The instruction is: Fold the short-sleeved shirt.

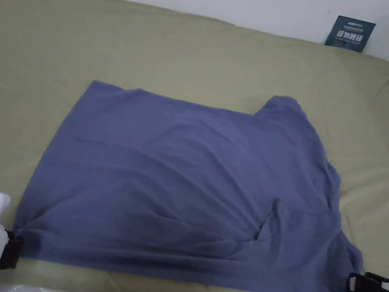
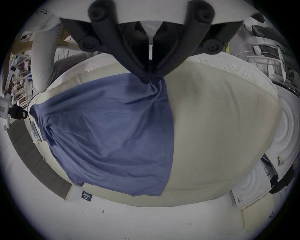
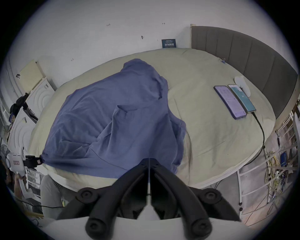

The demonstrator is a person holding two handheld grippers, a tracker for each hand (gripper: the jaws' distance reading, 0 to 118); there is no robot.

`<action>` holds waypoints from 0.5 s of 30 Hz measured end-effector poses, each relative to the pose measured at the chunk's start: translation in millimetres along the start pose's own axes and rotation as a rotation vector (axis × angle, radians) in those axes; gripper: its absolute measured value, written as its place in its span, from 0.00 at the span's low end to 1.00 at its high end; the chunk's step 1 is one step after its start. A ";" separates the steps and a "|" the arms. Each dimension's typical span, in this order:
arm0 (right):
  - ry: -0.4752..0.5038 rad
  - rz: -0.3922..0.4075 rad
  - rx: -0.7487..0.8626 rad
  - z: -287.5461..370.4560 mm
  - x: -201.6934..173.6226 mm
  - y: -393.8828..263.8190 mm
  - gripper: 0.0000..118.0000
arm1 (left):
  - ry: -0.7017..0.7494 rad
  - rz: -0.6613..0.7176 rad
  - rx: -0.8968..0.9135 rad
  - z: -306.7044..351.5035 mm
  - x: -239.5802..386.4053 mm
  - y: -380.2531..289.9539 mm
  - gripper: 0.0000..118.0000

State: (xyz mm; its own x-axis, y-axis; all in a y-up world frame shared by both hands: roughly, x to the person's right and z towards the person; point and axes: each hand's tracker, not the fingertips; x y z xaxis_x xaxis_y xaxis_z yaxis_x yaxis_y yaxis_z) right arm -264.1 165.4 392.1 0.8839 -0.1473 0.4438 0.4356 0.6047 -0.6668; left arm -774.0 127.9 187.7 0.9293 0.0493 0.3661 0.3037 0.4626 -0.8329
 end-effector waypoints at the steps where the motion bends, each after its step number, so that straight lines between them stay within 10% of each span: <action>1: -0.017 0.008 -0.001 0.2 1.8 2.6 0.61 | 0.001 0.005 0.003 0.9 -1.0 0.7 0.02; 2: -0.037 0.011 0.000 -1.3 5.2 3.5 0.80 | 0.000 0.008 0.005 1.5 -0.8 2.1 0.02; 7: -0.067 0.003 -0.070 -28.3 23.6 -0.1 0.75 | 0.002 0.012 0.007 3.2 -2.2 3.2 0.02; 10: -0.060 -0.024 -0.106 -45.7 33.7 -10.4 0.52 | 0.002 0.017 0.004 0.3 -7.0 2.0 0.02; 12: -0.069 -0.041 -0.120 -54.6 31.7 -20.5 0.00 | 0.001 0.022 0.002 -0.2 -8.0 0.0 0.02; 15: -0.051 -0.065 -0.124 -45.5 27.9 -20.1 0.00 | 0.003 0.018 0.000 0.0 -8.1 1.0 0.02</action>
State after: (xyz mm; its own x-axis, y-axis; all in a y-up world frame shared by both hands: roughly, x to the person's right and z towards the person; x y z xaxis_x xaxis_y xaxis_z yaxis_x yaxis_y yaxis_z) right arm -240.4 113.5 390.6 0.8448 -0.1414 0.5161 0.5122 0.4932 -0.7032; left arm -781.2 128.0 183.9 0.9353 0.0549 0.3496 0.2867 0.4614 -0.8396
